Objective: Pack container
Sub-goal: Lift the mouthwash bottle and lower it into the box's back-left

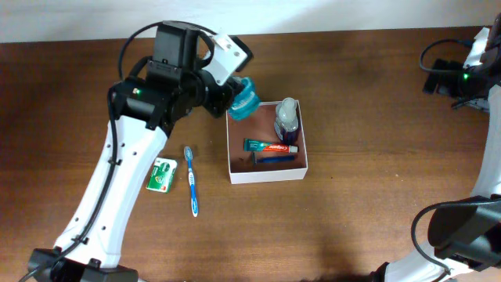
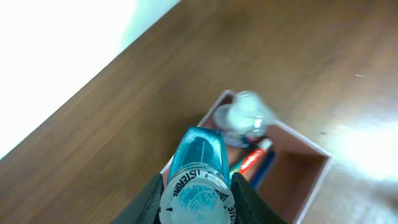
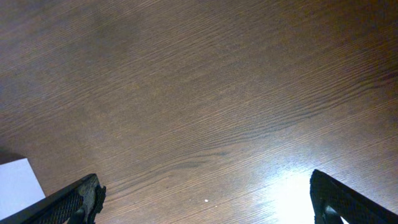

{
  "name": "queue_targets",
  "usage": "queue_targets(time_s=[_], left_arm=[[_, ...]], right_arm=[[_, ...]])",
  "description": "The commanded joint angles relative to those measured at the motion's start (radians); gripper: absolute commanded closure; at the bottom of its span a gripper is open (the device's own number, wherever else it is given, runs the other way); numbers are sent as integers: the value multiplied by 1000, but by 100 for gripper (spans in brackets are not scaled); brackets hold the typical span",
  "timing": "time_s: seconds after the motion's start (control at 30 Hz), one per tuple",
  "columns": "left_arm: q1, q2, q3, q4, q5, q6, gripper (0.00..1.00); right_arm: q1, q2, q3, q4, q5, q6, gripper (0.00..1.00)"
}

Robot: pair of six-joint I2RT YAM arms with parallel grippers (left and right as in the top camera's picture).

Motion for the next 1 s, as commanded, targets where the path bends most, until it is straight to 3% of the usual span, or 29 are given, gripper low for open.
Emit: queue_targets(time_s=[0.0,0.23,0.37,0.97], left_arm=[[-2,-29,26,-5,88,103,100],[-8,11,26,-42,92,328,100],[-8,58,26,-40,92,394,100],[-8,252,26,20,96,399,100]], right_arm=[[-3,-2,8,2,2,2,2],[-3,-2,8,3,2,2,2],[-3,-2,8,3,2,2,2],[-3,-2,8,3,2,2,2]])
